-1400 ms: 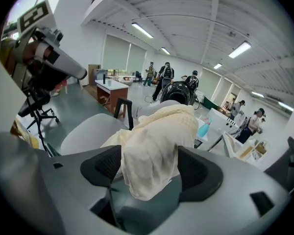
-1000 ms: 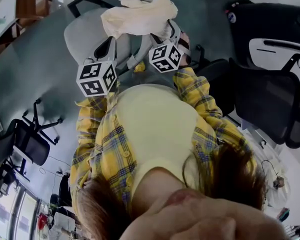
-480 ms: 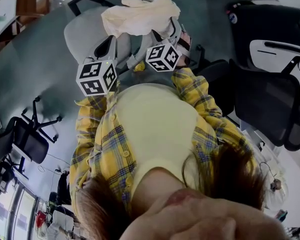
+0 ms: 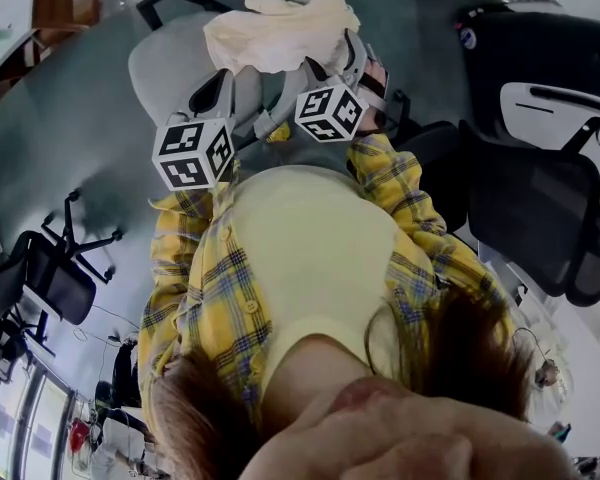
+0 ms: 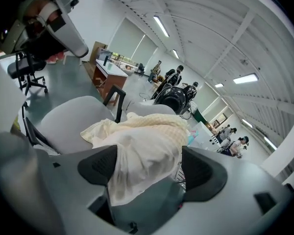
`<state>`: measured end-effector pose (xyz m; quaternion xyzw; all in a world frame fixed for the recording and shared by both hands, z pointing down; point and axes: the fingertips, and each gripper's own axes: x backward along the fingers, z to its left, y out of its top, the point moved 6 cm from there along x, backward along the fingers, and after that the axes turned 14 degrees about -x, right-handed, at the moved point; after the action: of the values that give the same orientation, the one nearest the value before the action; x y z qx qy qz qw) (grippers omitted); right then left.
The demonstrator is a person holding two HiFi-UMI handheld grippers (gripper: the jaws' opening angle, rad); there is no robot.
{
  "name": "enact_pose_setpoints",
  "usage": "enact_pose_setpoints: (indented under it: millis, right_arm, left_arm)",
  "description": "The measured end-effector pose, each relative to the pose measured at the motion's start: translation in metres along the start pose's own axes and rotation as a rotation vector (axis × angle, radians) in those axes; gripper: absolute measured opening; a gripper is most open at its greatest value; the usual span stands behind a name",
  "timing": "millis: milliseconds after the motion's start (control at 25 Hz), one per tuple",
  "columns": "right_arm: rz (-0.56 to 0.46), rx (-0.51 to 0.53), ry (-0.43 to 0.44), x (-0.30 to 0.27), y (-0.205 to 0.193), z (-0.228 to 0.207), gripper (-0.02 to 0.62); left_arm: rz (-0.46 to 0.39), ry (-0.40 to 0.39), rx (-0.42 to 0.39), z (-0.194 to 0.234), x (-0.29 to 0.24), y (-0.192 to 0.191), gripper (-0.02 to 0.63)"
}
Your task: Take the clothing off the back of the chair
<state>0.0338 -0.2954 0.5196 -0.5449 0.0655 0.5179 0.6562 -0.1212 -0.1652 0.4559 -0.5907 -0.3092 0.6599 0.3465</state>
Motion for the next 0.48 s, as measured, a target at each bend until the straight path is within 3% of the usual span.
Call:
enact_pose_setpoints:
  millis: [280,480]
  right_arm:
    - [0.012,-0.015,0.112,-0.009,0.0023,-0.0046,0.356]
    - [0.005,-0.025,0.101,-0.0068,0.0029,-0.0052,0.354]
  left_arm:
    - [0.002,-0.006,-0.005,-0.0026,-0.0053,0.0023,0.006]
    - [0.0,-0.009,-0.002,-0.002,-0.006,0.0014,0.005]
